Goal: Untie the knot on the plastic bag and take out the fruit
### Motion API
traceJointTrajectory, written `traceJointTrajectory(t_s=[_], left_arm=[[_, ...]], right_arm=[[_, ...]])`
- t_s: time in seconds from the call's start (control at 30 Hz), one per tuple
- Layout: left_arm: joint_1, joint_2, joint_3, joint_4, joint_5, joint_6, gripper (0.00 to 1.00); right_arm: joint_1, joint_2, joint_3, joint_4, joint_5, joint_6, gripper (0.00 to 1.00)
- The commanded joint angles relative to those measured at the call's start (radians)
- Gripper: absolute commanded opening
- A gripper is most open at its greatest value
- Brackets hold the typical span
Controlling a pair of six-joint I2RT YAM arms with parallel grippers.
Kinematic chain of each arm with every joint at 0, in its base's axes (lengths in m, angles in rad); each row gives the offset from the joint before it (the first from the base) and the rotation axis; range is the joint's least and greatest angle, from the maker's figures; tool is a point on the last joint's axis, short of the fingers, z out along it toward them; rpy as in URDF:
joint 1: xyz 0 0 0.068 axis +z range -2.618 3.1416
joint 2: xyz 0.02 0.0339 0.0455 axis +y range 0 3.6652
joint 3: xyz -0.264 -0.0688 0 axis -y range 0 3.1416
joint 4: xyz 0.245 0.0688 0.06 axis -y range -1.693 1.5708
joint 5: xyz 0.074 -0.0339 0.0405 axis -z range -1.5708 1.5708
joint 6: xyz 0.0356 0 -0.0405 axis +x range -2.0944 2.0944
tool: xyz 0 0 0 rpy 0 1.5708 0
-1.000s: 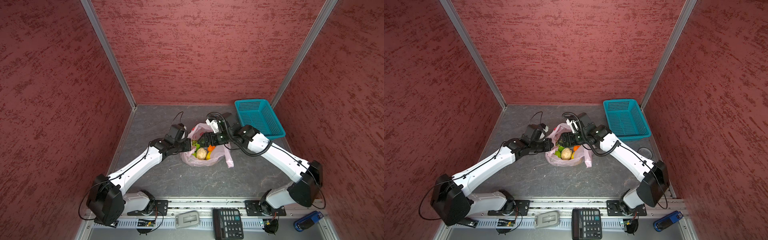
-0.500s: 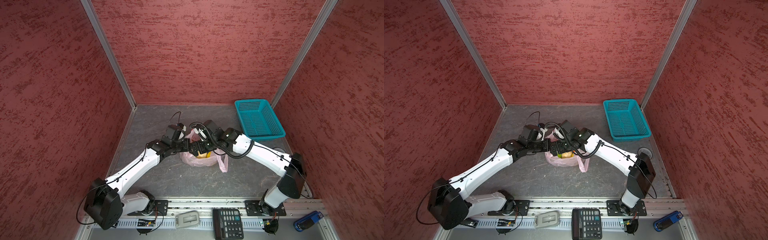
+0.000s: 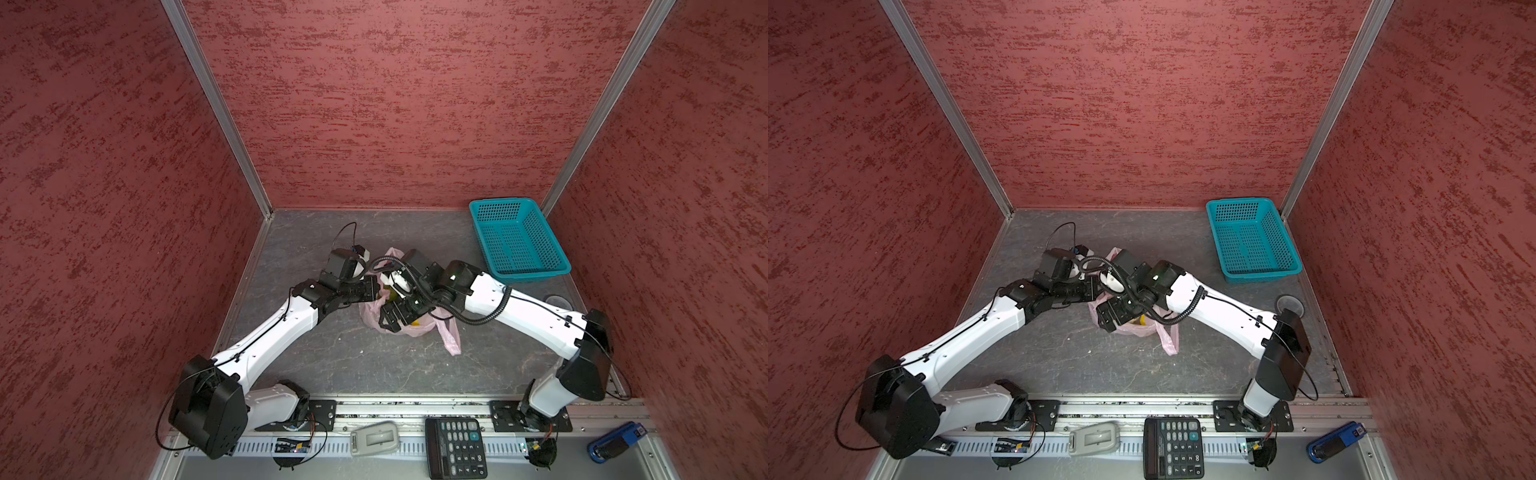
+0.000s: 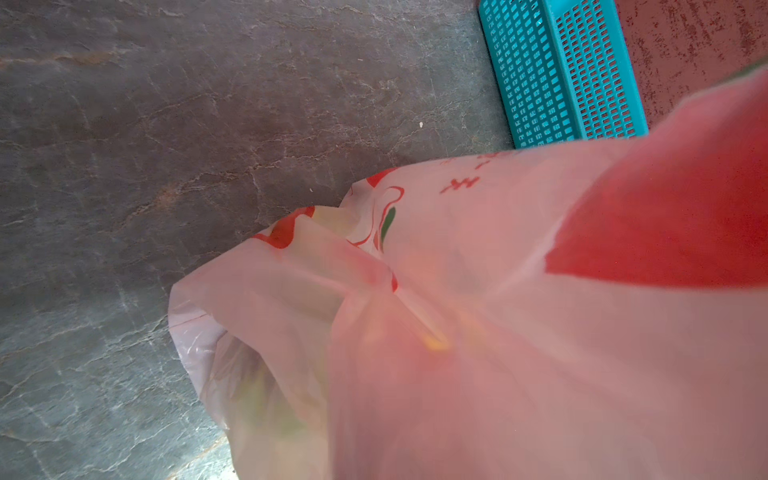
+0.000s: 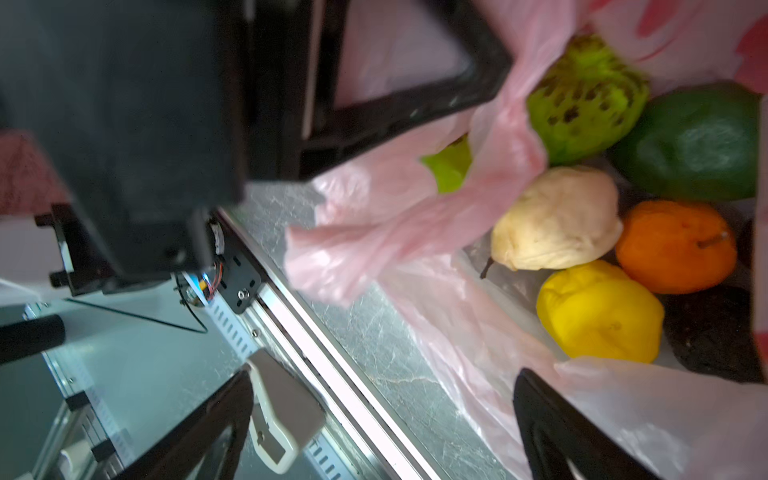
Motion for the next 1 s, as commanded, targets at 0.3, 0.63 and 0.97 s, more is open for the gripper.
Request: traceJointTrajectory(t_s=[0.3, 0.63, 0.97], left_arm=[[0.045, 0.034, -0.008, 0.064, 0.088, 0.053, 0.0], [0.13, 0.252, 0.12, 0.216, 0.166, 0.06, 0.0], [0.211, 0.333, 0.168, 0.336, 0.165, -0.007, 0.0]], right_arm=[[0.19, -0.105, -0.067, -0.024, 0.133, -0.114, 0.99], [0.249, 0.092, -0.124, 0.055, 0.13, -0.235, 0.99], [0.249, 0.291, -0.144, 0.175, 0.156, -0.234, 0.99]])
